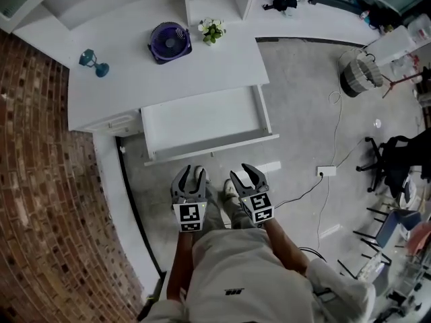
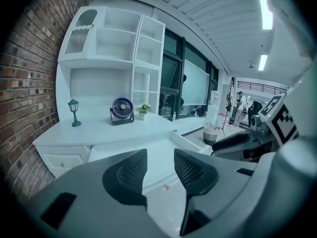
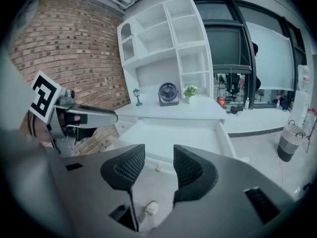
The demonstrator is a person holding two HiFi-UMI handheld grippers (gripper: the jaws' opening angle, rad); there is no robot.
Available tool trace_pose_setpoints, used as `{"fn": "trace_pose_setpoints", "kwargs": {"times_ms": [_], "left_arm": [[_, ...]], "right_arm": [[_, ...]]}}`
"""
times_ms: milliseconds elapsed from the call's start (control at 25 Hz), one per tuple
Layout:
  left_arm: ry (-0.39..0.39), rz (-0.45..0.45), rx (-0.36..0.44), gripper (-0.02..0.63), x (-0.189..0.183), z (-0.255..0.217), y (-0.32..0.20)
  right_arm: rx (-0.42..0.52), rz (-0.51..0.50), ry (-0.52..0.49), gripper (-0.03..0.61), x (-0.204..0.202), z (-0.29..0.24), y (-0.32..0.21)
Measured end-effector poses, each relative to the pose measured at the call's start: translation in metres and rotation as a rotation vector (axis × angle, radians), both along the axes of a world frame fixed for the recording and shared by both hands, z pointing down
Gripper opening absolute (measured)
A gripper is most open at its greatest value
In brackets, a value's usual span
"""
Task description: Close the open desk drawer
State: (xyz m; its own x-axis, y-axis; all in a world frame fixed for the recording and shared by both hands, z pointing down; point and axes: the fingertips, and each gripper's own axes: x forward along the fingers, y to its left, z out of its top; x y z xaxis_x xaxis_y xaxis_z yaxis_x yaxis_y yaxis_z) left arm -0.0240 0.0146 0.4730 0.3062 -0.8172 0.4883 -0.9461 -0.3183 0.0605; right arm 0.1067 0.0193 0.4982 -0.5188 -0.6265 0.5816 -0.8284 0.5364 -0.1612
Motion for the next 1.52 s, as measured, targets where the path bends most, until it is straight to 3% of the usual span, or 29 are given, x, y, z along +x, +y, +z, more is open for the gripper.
{"fn": "trace_pose_setpoints", "kwargs": {"times_ms": [600,1520], "left_arm": [[0.016,0.018,-0.109,0.178,-0.002,0.078,0.002],[0.042,0.022,-0.234,0.169,0.007,0.178,0.000]], "right_arm": [[-0.077,-0.049,0.049,0.183,-0.029,0.084,-0.009],[-0.186,-0.012,0.048,0.183,-0.058,0.192,-0.034]]}}
